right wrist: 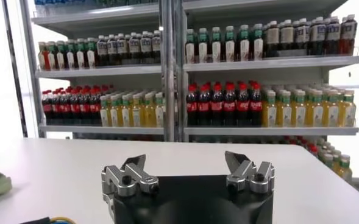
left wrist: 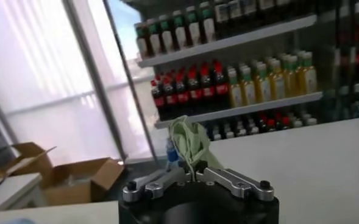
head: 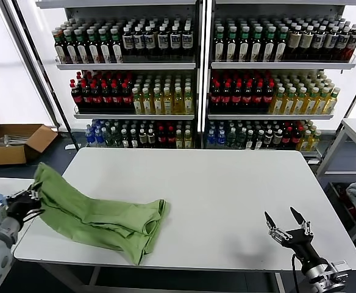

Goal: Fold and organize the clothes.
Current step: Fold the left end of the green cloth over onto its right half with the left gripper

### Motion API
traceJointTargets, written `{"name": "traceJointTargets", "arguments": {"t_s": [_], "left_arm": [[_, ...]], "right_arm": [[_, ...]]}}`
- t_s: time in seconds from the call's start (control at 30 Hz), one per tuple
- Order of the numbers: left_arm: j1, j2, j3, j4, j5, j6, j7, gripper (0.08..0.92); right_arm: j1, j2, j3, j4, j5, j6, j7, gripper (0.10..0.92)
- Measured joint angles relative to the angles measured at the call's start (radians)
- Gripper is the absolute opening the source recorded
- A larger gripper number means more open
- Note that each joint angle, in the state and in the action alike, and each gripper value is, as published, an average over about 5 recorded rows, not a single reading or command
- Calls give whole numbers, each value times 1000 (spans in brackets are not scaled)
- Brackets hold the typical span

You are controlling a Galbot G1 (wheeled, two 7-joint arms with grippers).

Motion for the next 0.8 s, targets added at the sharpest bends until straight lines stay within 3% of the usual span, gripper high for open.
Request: {"name": "traceJointTargets", "arguments": {"t_s": [0.37,0.8], "left_arm": [[10,-111,242,-114,94,-9,9,96],[31,-218,467,-127,208,-24,26,96]], "right_arm": [[-27,15,29,0,-3,13,-5,823],[-32,20,36,-15,-5,22,-8,823]]}}
